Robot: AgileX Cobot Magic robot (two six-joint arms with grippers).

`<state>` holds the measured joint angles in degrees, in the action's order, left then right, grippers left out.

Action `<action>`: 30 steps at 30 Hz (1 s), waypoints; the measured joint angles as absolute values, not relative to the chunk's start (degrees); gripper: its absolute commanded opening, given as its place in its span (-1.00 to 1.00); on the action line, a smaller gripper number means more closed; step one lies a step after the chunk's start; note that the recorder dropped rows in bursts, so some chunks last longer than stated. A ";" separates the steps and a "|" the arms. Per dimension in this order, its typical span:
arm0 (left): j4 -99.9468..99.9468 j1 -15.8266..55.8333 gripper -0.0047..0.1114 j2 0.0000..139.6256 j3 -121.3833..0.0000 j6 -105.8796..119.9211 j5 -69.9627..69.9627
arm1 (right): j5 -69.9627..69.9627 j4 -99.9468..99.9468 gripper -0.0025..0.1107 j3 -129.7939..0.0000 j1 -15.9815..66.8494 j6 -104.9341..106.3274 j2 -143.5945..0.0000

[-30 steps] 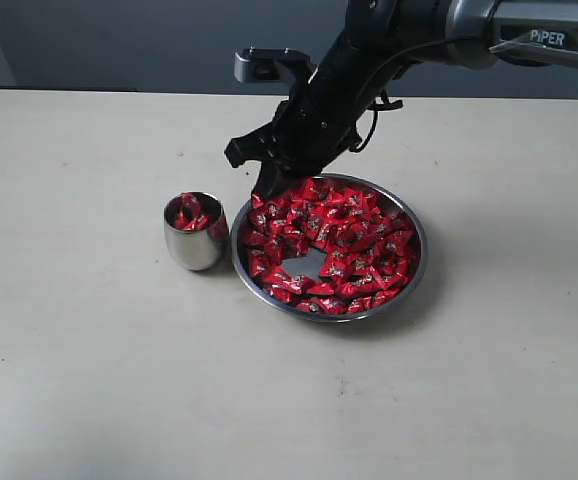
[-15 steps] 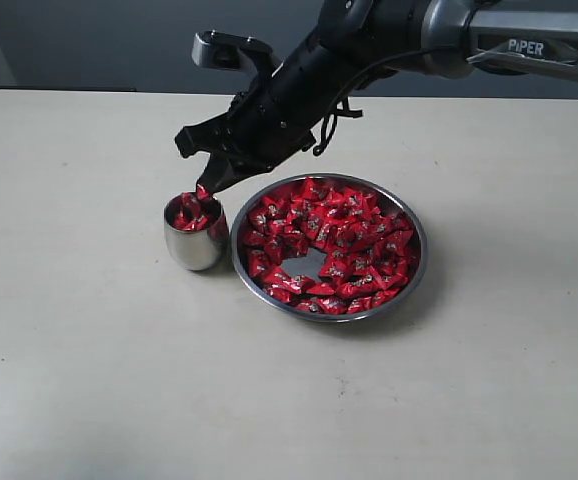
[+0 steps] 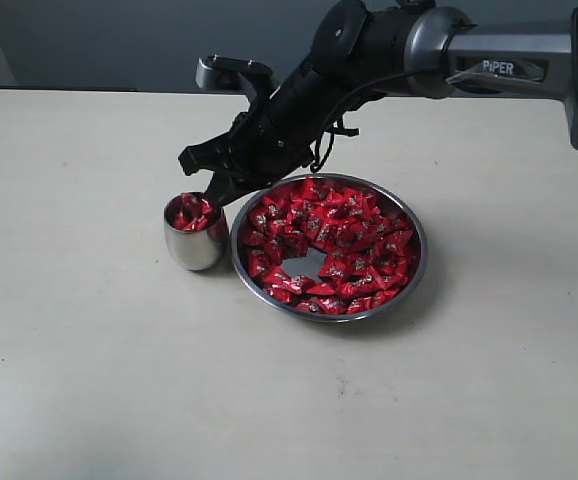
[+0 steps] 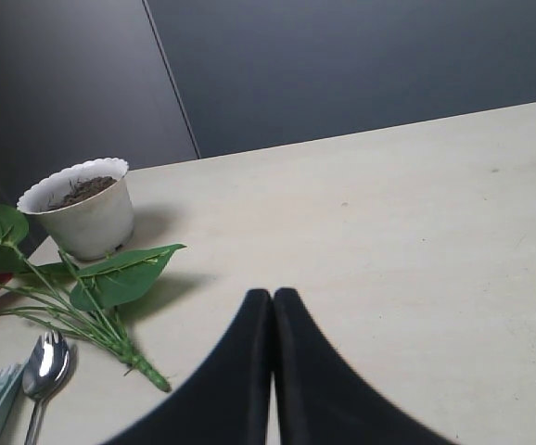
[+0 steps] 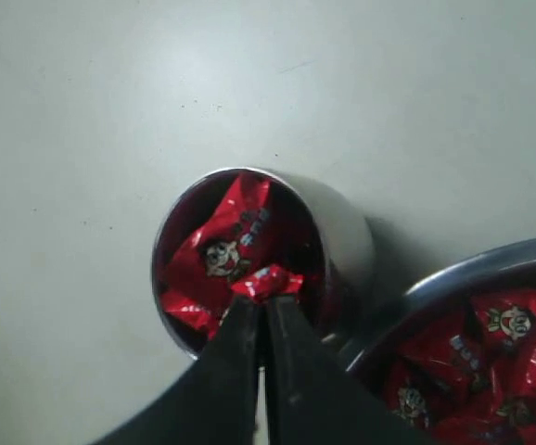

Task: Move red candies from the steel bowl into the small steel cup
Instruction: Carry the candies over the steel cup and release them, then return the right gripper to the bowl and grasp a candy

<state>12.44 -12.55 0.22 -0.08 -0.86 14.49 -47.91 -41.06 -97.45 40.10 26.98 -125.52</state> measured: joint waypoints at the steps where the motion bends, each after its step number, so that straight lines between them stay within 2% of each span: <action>1: 12.44 -12.55 -0.91 0.22 -0.08 -0.86 14.49 | -47.91 -41.06 -0.88 -97.45 40.10 26.98 -125.64; 6: 12.44 -12.55 -0.91 0.22 -0.08 -0.86 14.49 | -47.91 -41.32 -0.42 -97.45 40.10 26.98 -125.64; 8: 12.44 -12.55 -0.91 0.22 -0.08 -0.86 14.49 | -47.91 -41.44 -0.30 -97.45 40.10 27.10 -125.64; 17: 12.44 -12.55 -0.91 0.22 -0.08 -0.86 14.49 | -48.60 -40.45 -0.29 -98.38 40.10 27.10 -125.64; 24: 12.44 -12.55 -0.91 0.22 -0.08 -0.86 14.49 | -51.26 -28.92 -0.28 -100.76 40.10 24.10 -122.47; 30: 12.44 -12.55 -0.91 0.22 -0.08 -0.86 14.49 | -55.51 -18.58 -0.15 -99.80 40.00 22.12 -121.46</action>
<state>12.44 -12.55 0.22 -0.08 -0.86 14.49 -55.51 -18.58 -99.80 40.00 22.12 -121.46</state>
